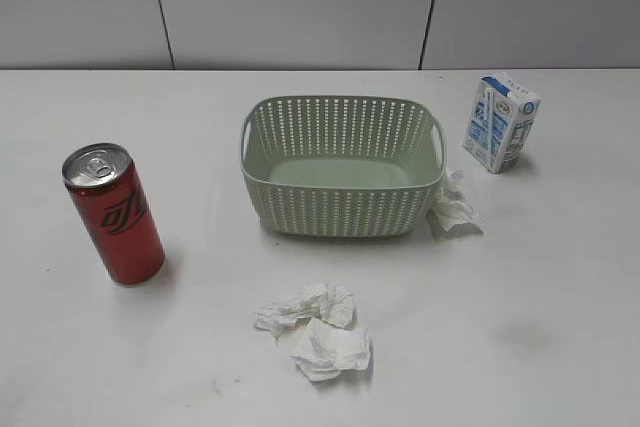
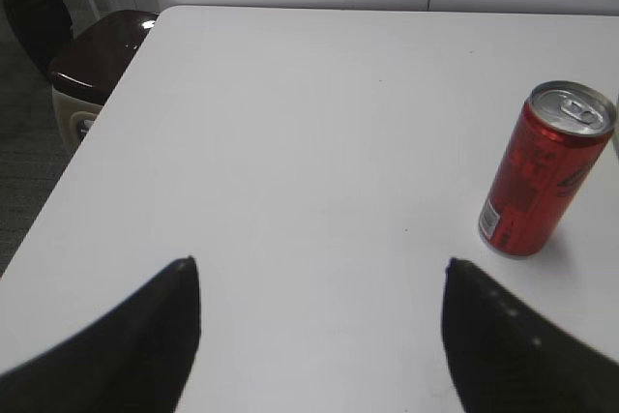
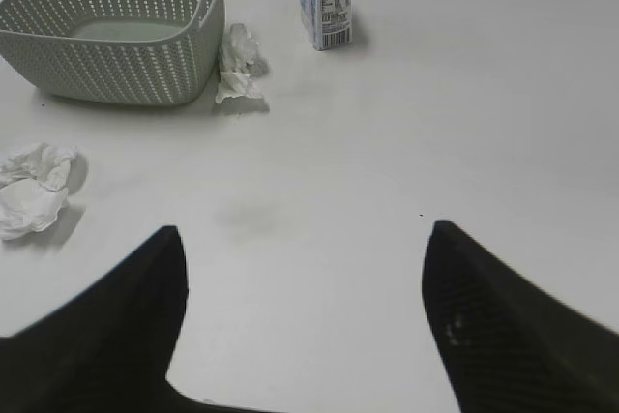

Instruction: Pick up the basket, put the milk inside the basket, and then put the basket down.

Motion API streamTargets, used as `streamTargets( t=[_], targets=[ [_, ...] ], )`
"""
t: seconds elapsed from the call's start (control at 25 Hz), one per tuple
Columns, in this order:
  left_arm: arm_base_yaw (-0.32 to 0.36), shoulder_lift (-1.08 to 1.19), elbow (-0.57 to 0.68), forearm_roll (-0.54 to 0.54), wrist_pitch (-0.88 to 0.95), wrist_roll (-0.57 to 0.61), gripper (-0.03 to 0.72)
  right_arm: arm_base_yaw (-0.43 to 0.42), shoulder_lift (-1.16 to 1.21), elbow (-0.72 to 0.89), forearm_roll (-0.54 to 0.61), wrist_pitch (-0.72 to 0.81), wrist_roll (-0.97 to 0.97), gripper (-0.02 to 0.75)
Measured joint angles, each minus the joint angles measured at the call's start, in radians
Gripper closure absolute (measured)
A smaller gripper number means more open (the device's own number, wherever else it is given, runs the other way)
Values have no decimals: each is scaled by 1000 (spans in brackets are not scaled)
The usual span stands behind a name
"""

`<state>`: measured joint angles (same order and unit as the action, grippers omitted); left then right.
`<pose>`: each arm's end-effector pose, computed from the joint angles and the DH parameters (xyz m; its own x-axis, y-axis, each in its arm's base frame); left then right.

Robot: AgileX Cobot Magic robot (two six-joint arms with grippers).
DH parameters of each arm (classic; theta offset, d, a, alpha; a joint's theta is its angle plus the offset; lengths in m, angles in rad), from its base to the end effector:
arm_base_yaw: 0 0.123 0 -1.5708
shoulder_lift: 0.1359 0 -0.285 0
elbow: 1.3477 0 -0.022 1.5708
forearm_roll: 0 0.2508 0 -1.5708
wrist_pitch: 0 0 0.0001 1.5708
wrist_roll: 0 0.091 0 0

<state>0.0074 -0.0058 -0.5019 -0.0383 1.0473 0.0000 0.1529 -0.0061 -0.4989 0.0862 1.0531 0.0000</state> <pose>-0.0054 -0.0031 0.2789 -0.4372 -0.0224 -0.8991 0.0141 0.9994 -0.0317 -0.0065 0.0059 0.2778 -0.4471 -0.0258 -0.8941 -0.1992 0.9773 0.0714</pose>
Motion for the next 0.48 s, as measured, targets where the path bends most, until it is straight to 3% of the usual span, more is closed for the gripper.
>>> streamTargets(
  t=[0.48],
  targets=[
    [0,0,0,0,0,0,96,0,0,0,0,0,0,166]
  ],
)
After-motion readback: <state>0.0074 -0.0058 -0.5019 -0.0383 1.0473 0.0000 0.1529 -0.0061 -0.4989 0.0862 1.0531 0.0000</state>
